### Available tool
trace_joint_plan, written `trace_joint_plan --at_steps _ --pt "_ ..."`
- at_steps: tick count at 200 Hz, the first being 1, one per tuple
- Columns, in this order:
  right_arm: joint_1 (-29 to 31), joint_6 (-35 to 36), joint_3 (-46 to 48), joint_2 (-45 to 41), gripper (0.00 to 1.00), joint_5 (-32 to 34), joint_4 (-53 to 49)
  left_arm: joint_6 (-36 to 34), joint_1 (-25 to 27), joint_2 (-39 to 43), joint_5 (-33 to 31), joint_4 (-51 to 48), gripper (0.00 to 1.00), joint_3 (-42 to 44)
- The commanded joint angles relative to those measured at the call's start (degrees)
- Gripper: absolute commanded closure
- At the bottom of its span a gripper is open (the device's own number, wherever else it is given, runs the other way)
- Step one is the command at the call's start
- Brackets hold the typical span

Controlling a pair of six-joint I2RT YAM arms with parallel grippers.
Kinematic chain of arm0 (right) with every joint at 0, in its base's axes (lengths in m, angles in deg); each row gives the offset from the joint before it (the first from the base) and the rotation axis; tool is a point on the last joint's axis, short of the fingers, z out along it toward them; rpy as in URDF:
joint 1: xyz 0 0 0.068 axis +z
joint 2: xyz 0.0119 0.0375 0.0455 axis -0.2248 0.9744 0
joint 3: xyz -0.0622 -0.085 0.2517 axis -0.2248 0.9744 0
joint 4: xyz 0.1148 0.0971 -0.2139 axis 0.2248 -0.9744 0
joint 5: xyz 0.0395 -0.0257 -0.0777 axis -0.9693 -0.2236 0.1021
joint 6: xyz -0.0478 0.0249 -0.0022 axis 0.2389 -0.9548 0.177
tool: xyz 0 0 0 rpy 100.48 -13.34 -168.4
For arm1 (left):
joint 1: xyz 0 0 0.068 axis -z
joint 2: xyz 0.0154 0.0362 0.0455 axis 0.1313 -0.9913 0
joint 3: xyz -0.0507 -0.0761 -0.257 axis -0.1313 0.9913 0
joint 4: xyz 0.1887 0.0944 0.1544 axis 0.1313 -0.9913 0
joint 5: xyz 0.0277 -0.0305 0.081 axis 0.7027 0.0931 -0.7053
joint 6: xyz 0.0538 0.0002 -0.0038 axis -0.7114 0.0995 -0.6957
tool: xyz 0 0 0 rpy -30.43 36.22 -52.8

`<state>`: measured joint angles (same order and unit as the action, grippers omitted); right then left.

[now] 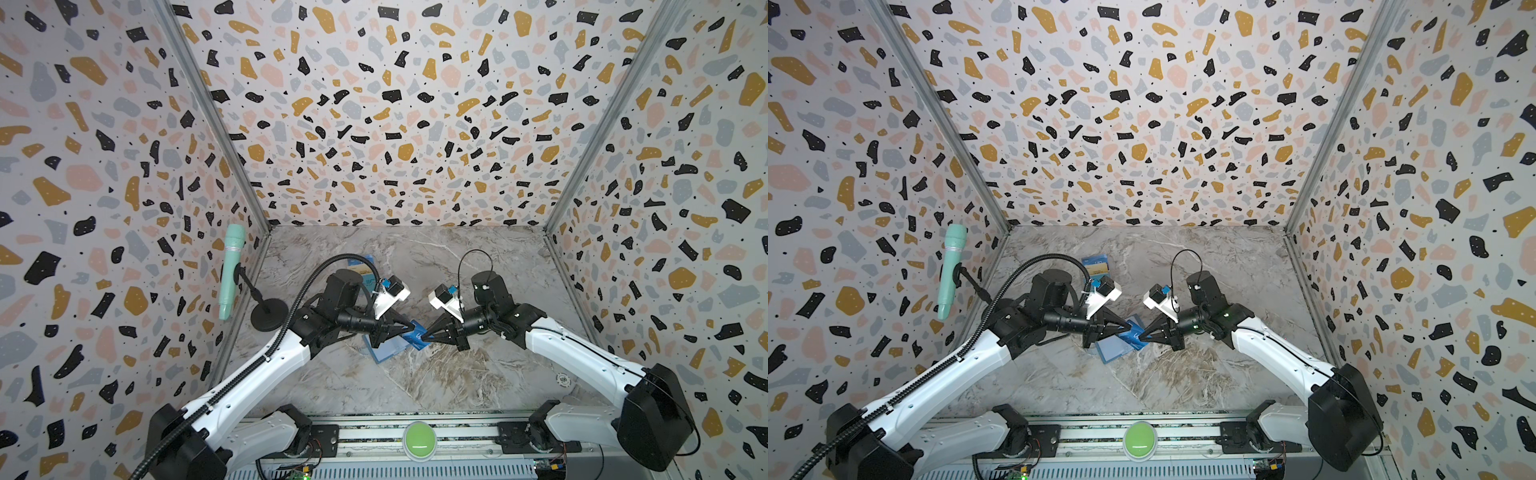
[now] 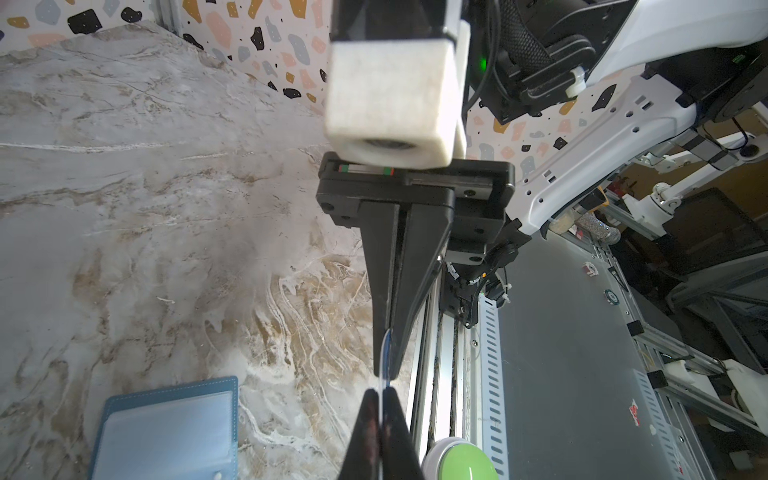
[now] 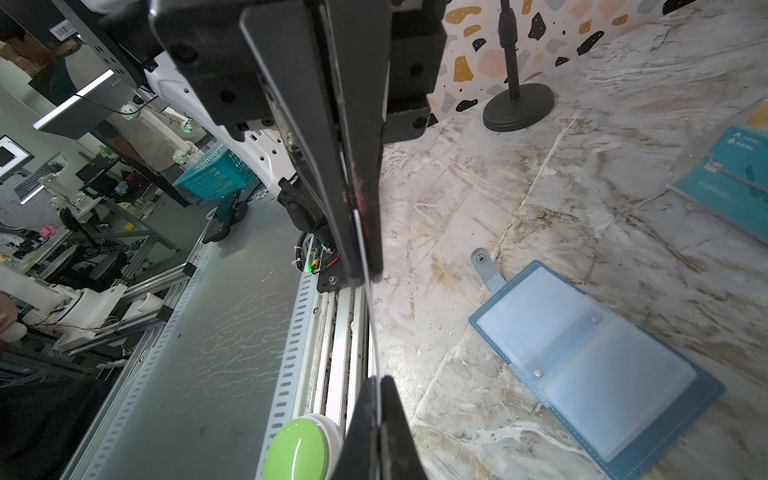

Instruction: Take the credit cards out of the card holder

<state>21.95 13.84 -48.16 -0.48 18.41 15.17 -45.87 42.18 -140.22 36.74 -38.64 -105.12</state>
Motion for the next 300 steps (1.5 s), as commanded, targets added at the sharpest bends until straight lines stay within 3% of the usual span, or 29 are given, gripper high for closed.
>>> trace_joint_plan --at_steps 1,23,44,69,103,132,155,228,278,300 --pt "-0.4 -1.6 -0.9 -0.7 0.78 2.7 2.0 1.9 0.3 -0.1 2.2 4.2 1.00 1.3" --pt "-2.4 -6.4 1.8 -2.2 0.48 2.7 7.3 4.7 0.0 0.3 0.1 7.8 1.00 2.0" --pt "-4.7 -15.7 8.0 -5.3 0.36 1.6 20.3 11.5 -0.9 1.5 -2.2 17.6 1.00 4.9" --pt "-5.1 -25.5 14.9 -7.2 0.33 2.4 36.1 26.5 -1.6 2.4 -6.6 38.9 1.00 12.1" --pt "-5.1 -41.4 23.9 -5.9 0.33 7.4 61.1 35.4 -1.8 2.6 -13.1 56.4 1.00 18.9" --pt "-5.0 -51.9 27.0 0.6 0.33 9.8 81.1 43.0 -1.8 2.5 -16.4 74.1 1.00 25.4" --pt "-4.1 -55.6 25.6 5.2 0.37 9.7 90.0 44.5 -1.8 2.5 -17.4 76.8 1.00 26.7" --pt "-1.5 -59.9 20.5 11.9 0.60 10.1 98.8 46.9 -1.8 3.3 -19.4 82.8 1.00 30.9" --pt "-1.3 -60.3 19.5 12.7 0.72 10.7 99.6 49.2 -1.9 2.0 -19.6 86.7 1.00 32.3" --pt "-1.2 -60.1 19.1 12.7 0.84 10.7 98.9 49.5 -1.9 1.6 -19.7 86.9 1.00 32.7"
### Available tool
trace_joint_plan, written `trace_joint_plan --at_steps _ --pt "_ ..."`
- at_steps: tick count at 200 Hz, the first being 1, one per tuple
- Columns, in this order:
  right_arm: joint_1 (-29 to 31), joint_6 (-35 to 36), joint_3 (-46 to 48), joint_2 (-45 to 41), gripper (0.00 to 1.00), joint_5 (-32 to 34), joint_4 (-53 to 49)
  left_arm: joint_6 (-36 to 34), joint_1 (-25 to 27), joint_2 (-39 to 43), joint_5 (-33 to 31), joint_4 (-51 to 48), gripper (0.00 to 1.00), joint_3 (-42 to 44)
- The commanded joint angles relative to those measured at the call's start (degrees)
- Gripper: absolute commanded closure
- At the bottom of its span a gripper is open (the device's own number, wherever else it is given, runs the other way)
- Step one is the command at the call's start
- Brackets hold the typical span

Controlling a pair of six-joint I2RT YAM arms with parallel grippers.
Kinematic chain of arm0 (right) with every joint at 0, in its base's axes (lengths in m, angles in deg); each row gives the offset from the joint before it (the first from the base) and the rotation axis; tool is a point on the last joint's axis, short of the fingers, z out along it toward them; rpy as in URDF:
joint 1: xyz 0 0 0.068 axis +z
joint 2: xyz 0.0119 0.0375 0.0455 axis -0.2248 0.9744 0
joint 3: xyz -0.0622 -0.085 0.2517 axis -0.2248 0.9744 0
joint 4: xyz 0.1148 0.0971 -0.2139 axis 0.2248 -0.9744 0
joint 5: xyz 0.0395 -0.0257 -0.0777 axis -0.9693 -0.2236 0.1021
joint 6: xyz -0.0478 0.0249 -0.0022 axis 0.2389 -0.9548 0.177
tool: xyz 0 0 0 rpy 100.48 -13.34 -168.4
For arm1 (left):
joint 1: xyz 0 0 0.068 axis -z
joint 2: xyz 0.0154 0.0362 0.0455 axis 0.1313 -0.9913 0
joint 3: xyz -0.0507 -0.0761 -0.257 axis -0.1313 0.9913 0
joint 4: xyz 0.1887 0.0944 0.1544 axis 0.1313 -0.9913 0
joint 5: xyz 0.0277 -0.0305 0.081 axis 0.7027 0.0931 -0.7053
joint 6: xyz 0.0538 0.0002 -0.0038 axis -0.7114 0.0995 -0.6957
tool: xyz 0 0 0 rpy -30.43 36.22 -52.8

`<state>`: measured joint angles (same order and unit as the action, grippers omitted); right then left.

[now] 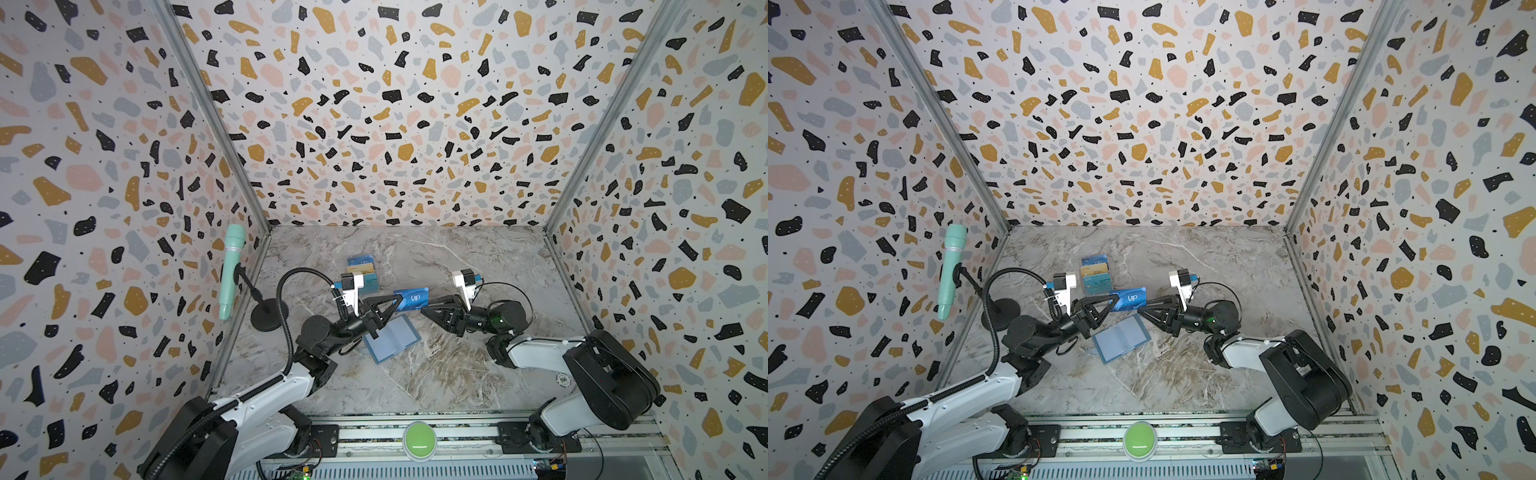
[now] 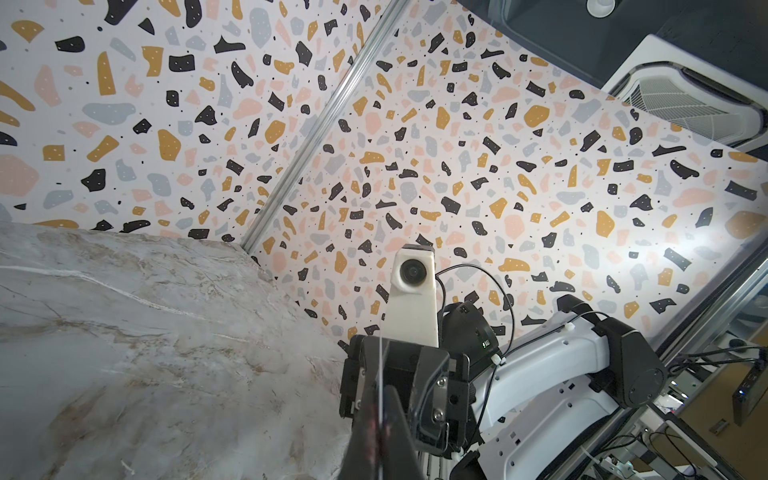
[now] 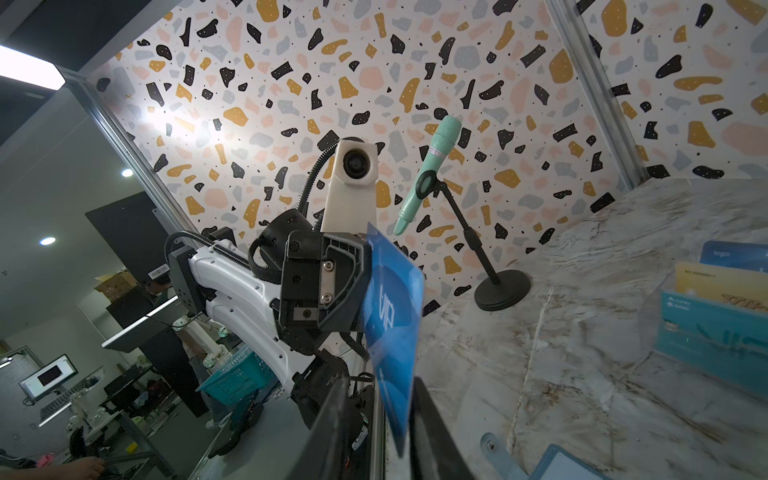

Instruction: Take the credit cards out of the card holder

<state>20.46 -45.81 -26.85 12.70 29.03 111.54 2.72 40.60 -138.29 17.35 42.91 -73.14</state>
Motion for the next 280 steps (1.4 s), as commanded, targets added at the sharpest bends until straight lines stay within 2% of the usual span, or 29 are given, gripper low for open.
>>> trace_joint_plan --at_steps 1,46,58,80,106,117,131,158,177,223,256,280 --pt "0.3 -0.5 -2.2 -0.5 0.85 0.1 2.4 0.9 -0.3 -0.3 -0.3 5.4 1.00 0.7" --pt "0.3 -0.3 -2.3 -0.8 0.94 0.0 1.3 1.0 -0.3 -0.8 0.3 4.4 1.00 0.9" --pt "0.2 -0.3 -2.3 -1.1 0.96 -0.1 0.8 0.6 -0.3 -0.7 0.4 3.4 0.94 0.8" --pt "-0.7 0.2 -2.4 -2.0 1.00 -1.0 -1.7 -1.5 -0.3 0.2 0.9 -0.8 0.76 0.0" --pt "-3.0 4.8 -2.5 -5.3 1.00 -4.9 -10.6 -8.5 -0.3 3.5 2.3 -12.8 0.52 -3.0" --pt "-3.7 9.6 -3.5 -7.7 1.00 -7.1 -20.5 -14.0 -0.5 4.6 4.3 -22.3 0.49 -6.5" --pt "-3.8 19.9 -6.1 -11.2 1.00 -9.6 -36.8 -23.0 -0.7 5.1 5.5 -37.7 0.47 -12.6" --pt "-3.7 37.2 -9.8 -17.3 1.00 -8.1 -63.7 -36.6 -1.4 2.8 9.7 -59.8 0.48 -23.5" --pt "-3.7 44.1 -11.2 -19.5 1.00 -6.4 -74.2 -46.5 -1.7 -0.8 11.6 -74.6 0.50 -31.1" --pt "-3.7 48.6 -11.4 -21.5 1.00 -10.6 -78.3 -61.6 -1.7 -7.6 18.0 -89.9 0.54 -38.2" --pt "-3.7 52.0 -13.5 -20.2 1.00 -10.4 -82.7 -70.9 -1.7 -10.9 22.0 -97.9 0.59 -40.7" --pt "-3.6 53.8 -14.5 -18.8 1.00 -9.7 -85.4 -73.6 -1.7 -12.0 23.6 -100.6 0.63 -41.5"
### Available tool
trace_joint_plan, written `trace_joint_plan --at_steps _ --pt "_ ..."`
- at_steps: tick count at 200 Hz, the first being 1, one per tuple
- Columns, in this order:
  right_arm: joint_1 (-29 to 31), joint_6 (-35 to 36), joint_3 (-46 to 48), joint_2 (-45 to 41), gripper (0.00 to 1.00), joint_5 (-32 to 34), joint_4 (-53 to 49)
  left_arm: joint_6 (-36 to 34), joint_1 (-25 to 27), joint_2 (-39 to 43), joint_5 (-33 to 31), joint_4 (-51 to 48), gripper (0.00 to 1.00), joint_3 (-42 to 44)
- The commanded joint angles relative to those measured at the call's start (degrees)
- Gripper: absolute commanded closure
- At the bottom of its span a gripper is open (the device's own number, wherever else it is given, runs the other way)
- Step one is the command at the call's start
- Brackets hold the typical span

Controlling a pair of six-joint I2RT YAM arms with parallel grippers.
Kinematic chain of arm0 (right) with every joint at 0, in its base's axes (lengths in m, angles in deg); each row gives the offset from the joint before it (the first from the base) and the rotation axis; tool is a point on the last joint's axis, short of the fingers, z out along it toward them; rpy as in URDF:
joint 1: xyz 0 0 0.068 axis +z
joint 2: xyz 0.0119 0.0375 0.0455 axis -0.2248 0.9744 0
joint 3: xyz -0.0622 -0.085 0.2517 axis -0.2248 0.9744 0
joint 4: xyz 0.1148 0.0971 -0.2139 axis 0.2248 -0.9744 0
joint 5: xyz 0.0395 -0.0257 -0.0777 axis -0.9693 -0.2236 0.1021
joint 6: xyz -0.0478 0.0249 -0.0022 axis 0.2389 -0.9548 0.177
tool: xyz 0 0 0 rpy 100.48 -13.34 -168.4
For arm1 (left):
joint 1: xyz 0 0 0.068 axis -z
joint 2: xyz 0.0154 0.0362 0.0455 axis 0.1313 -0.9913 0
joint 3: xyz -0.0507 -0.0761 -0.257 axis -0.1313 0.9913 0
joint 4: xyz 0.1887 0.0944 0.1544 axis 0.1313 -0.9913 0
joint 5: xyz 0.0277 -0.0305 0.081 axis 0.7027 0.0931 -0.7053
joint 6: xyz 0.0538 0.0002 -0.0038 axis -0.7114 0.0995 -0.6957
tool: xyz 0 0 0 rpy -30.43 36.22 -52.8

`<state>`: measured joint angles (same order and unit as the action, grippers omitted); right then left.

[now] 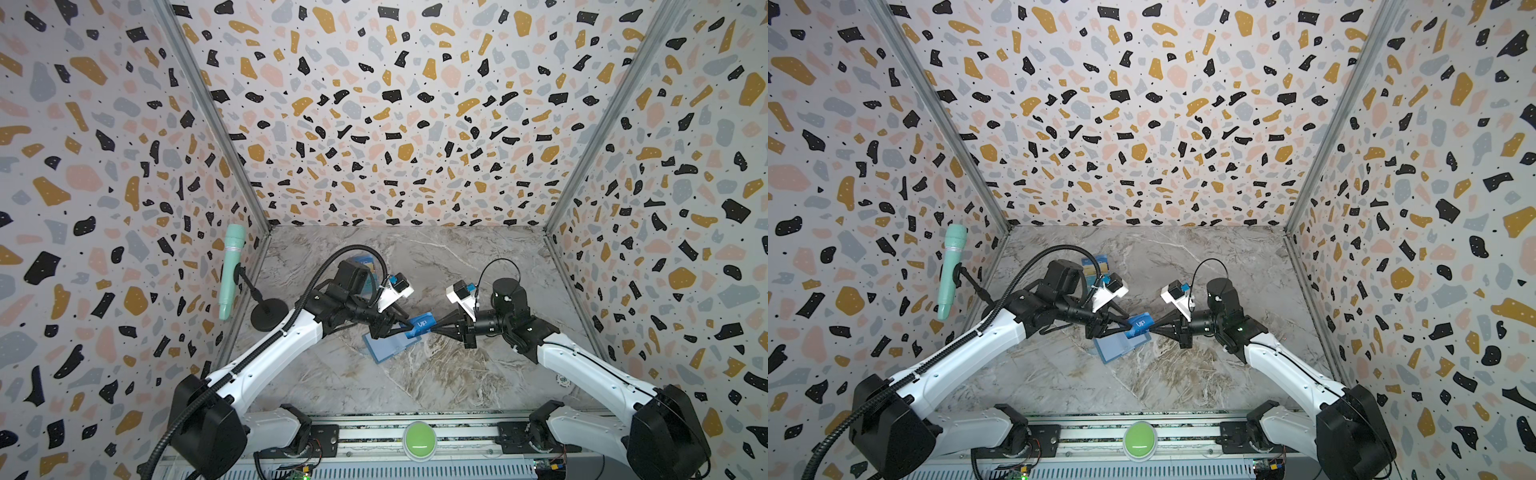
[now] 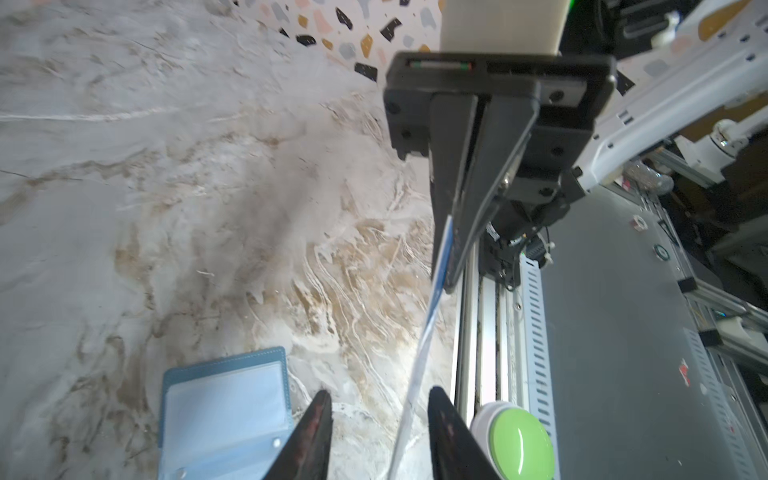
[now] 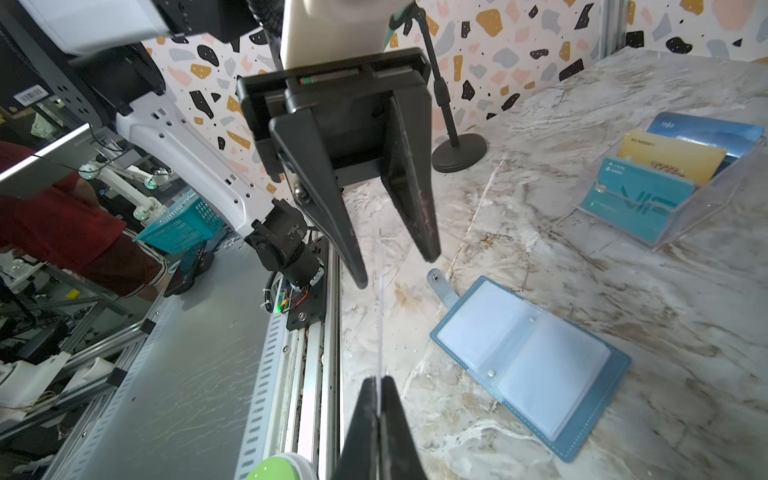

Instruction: Take the credit cards out of the card holder

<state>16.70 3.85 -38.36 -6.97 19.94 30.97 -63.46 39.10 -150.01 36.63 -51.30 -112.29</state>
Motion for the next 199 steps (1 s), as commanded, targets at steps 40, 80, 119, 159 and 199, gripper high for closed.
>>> trace_joint_plan --at_steps 40,80,119,159,199 --pt "1.3 5.3 -3.6 2.5 1.00 -0.4 -5.9 -7.1 -0.2 -1.0 4.2 -5.8 0.70 -2.2" --pt "2.6 6.6 -4.6 3.5 1.00 -0.1 -7.3 -6.9 -0.2 -2.0 5.8 -5.5 0.82 -2.9" --pt "3.0 6.7 -4.7 3.5 1.00 0.5 -7.4 -6.2 -0.2 -2.3 6.4 -5.3 0.90 -2.7" --pt "3.0 6.8 -5.1 3.4 1.00 1.6 -7.9 -5.8 -0.2 -1.9 5.0 -5.5 0.99 -2.8" --pt "3.0 5.7 -5.4 3.0 0.65 5.3 -8.1 -6.6 -0.2 0.0 1.1 -4.1 1.00 -2.5"
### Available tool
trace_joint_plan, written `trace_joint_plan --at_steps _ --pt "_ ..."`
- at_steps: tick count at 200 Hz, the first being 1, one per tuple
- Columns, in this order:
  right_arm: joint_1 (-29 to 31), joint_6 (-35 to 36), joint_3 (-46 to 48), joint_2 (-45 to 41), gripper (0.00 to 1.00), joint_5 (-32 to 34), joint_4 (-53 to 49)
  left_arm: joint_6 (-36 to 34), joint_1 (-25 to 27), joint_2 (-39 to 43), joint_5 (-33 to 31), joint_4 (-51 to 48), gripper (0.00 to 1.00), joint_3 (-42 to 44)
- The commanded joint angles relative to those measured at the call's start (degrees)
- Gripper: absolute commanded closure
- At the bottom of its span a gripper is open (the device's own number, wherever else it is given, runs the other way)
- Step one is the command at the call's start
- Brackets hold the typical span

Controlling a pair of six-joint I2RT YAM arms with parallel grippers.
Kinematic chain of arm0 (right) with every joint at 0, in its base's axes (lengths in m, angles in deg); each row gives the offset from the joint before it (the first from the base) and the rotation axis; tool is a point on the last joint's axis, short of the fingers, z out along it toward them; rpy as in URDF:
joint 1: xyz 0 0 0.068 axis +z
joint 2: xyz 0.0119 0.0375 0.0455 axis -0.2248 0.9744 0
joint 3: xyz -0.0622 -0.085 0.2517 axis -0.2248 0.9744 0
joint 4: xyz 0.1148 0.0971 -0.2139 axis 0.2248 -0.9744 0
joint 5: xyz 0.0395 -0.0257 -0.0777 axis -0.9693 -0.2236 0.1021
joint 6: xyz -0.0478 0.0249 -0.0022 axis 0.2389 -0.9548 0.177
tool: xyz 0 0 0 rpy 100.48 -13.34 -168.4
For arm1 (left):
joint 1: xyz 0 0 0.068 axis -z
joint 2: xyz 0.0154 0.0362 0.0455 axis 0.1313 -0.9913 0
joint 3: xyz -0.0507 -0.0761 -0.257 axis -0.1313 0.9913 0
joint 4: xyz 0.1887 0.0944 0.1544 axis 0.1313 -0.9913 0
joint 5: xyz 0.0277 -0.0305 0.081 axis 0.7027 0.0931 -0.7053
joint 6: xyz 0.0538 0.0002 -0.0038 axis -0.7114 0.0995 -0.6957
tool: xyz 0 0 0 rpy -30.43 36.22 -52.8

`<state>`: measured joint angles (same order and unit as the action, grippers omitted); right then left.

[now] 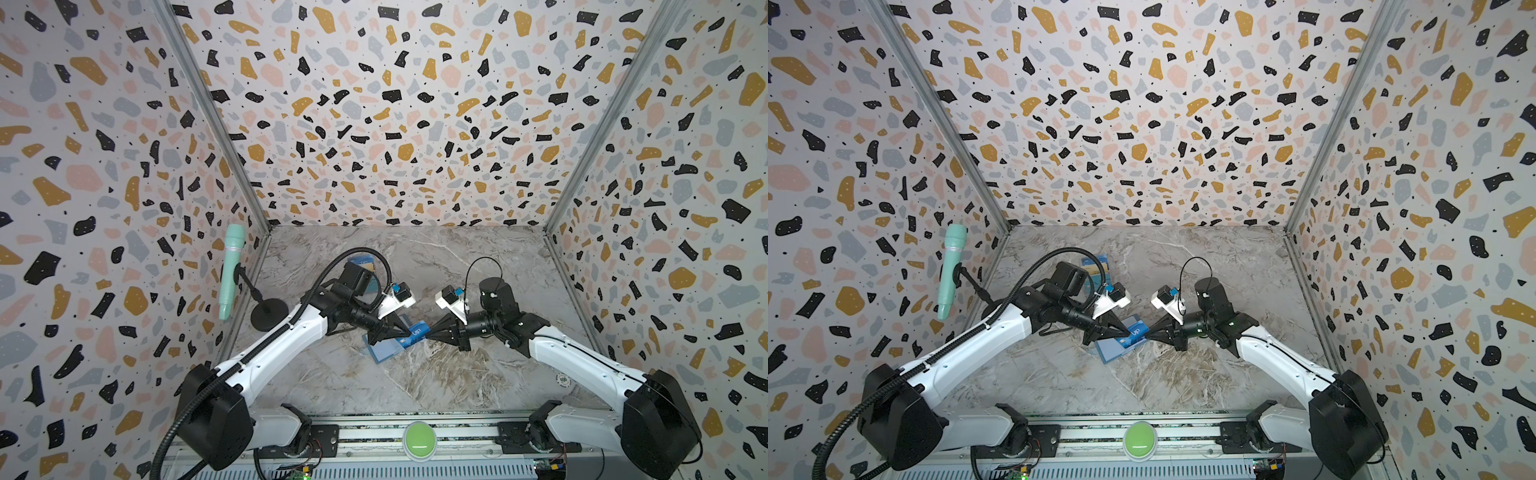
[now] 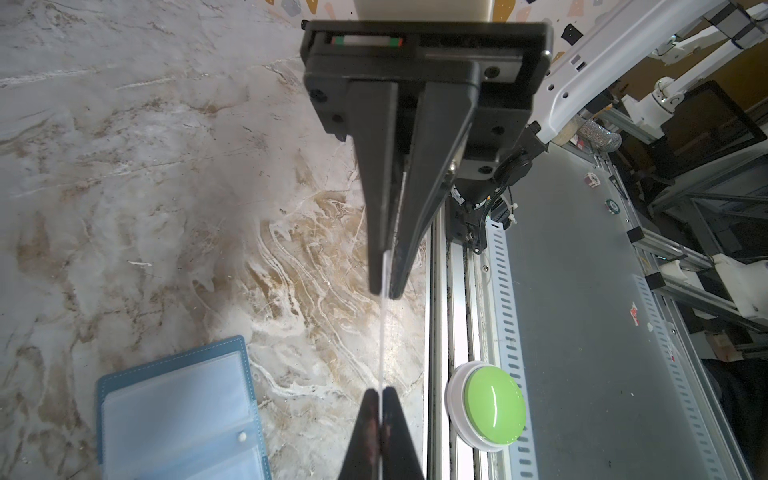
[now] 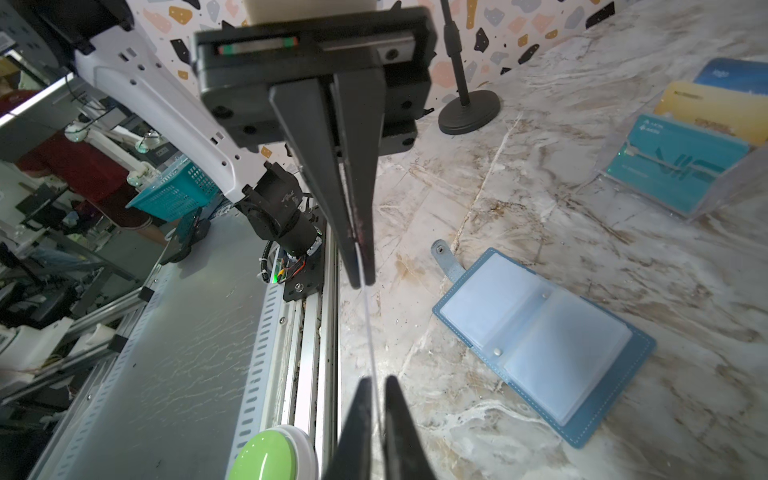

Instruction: Take the credit cards out of the card holder

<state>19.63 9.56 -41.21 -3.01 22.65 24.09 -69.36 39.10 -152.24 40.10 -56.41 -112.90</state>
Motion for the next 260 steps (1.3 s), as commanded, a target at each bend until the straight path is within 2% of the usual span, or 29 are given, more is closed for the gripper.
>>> trace_joint_plan --at_steps 1,14,27,48,65,85,110,123,136,146,191,218,240,260 --pt "0.0 -0.1 -2.6 -1.0 0.64 2.8 -1.2 -0.7 -0.2 2.3 -2.6 1.1 1.00 -1.9" --pt "0.1 -0.5 -2.4 -1.8 0.53 4.8 -1.2 0.5 -0.4 3.6 -6.6 3.3 1.00 -1.5" --pt "-0.2 -1.1 -1.7 -2.9 0.48 6.7 -0.4 1.3 -0.8 4.5 -12.1 5.4 1.00 -1.4" --pt "-1.2 -2.9 -0.2 -5.3 0.42 9.0 2.2 -8.8 -2.4 4.1 -16.1 1.0 1.00 -4.5" --pt "-1.8 -4.2 0.4 -6.9 0.41 12.0 2.4 -13.2 -4.9 2.4 -22.0 0.3 1.00 -7.6" --pt "-2.0 -4.6 0.7 -8.3 0.41 14.6 1.6 -17.8 -8.9 -2.9 -26.0 -3.0 1.00 -14.1" --pt "-2.1 -5.6 2.1 -10.0 0.41 15.5 1.9 -25.0 -13.4 -11.8 -28.0 -10.6 1.00 -23.8" --pt "-2.1 -6.2 2.9 -10.8 0.41 15.8 2.4 -27.8 -14.5 -16.8 -30.7 -14.3 1.00 -29.0" --pt "-2.2 -6.7 3.6 -11.3 0.41 16.2 3.1 -34.3 -15.0 -21.8 -32.5 -20.8 1.00 -34.7" --pt "-2.2 -7.0 4.0 -11.7 0.41 16.4 3.5 -35.0 -15.4 -24.9 -34.6 -22.0 1.00 -38.1" --pt "-2.2 -7.1 4.0 -11.6 0.41 17.0 3.0 -36.3 -18.8 -38.9 -33.3 -24.0 1.00 -54.0" --pt "-2.2 -7.1 4.4 -11.5 0.40 17.4 3.0 -37.5 -19.6 -47.0 -35.5 -27.5 1.00 -63.1" --pt "-2.3 -7.1 4.3 -11.6 0.40 18.4 3.0 -40.0 -20.2 -51.6 -38.4 -29.6 1.00 -67.1" --pt "-2.3 -7.3 4.5 -12.2 0.38 20.4 3.1 -39.9 -21.7 -53.1 -36.0 -27.9 1.00 -67.3"
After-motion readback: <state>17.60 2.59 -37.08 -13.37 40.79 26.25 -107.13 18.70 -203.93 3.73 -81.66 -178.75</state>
